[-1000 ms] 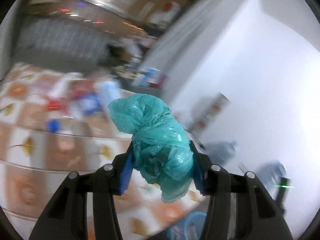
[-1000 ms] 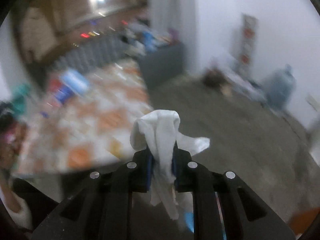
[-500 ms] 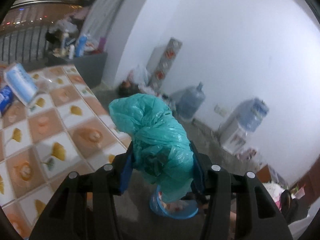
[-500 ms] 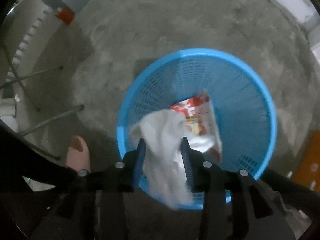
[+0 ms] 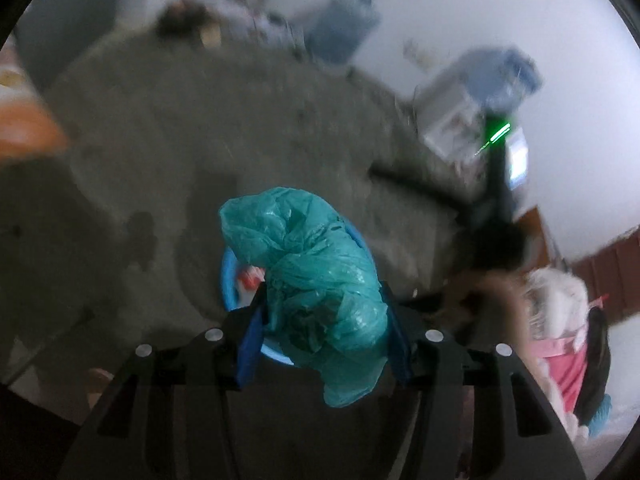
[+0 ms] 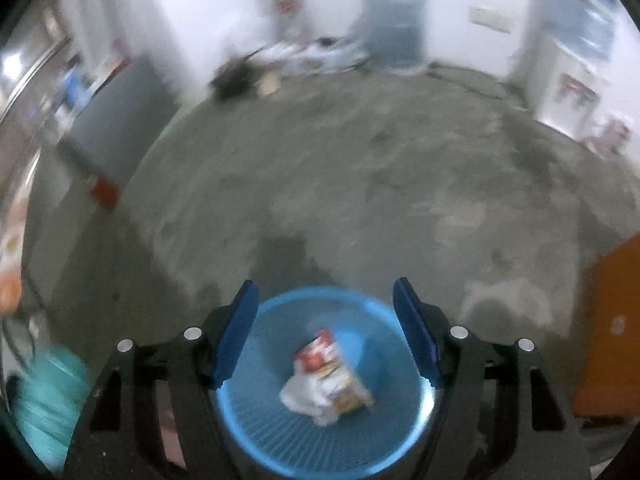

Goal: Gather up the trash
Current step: 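Open the left gripper over the basket to drop the teal bag, then grasp a clear plastic strip with the left gripper while right grasps a clear Pepsi bottle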

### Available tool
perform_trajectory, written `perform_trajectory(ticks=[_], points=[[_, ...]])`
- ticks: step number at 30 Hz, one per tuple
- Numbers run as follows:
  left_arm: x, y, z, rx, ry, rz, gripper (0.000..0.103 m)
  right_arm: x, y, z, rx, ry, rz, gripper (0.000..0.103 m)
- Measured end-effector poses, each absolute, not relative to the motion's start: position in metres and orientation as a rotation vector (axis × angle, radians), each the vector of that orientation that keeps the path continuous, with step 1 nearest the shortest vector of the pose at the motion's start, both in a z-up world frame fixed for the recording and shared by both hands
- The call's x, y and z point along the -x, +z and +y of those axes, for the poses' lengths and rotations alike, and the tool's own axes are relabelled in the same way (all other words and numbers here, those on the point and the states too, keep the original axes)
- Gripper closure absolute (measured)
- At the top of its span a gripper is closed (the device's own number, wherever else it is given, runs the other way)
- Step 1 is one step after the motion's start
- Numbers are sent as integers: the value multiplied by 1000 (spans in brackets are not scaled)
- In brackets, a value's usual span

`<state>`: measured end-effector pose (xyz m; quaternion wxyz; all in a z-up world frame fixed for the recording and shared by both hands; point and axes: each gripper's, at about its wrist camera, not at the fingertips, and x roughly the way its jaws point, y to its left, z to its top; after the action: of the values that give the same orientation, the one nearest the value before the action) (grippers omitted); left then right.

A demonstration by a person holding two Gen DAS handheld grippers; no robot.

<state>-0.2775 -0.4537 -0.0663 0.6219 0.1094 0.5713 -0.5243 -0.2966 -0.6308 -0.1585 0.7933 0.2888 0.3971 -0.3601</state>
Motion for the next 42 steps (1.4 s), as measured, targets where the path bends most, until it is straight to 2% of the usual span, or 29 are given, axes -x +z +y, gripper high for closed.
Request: perform_trajectory(ticks=[2, 4, 9, 14, 17, 20, 24, 25, 27, 28, 32, 36, 39, 42], points=[[284, -91, -477, -284, -1206, 1358, 44, 312, -157, -641, -707, -785, 810, 37], [287, -116, -498, -330, -1174, 1382, 30, 321, -158, -647, -790, -771, 756, 37], [285, -142, -516, -362, -1087, 1422, 29, 325, -155, -647, -797, -771, 749, 37], [294, -99, -492, -379, -1121, 1310, 28, 323, -145, -652, -781, -767, 749, 37], [290, -46, -458, -248, -1164, 1206, 28, 318, -145, -647, -750, -762, 763, 37], [275, 11, -415, -116, -1178, 1069, 28, 313, -139, -638, -713, -743, 753, 37], [243, 88, -315, 73, -1091, 817, 28, 309, -113, -614, -675, -680, 671, 37], [234, 105, -276, 107, -1017, 700, 27, 306, -106, -605, -677, -650, 653, 37], [220, 123, -211, 134, -818, 534, 19, 294, -87, -580, -653, -568, 623, 37], [208, 127, -175, 142, -699, 487, 19, 286, -77, -564, -618, -523, 614, 37], [155, 113, -80, 114, -417, 557, 19, 252, -52, -512, -505, -383, 619, 37], [113, 93, -1, 117, -299, 569, 19, 204, -44, -471, -610, -160, 661, 37], [84, 85, 30, 151, -260, 572, 19, 166, -29, -426, -549, -62, 684, 37], [60, 94, 33, 83, -265, 482, 19, 132, -19, -388, -485, 28, 708, 37]])
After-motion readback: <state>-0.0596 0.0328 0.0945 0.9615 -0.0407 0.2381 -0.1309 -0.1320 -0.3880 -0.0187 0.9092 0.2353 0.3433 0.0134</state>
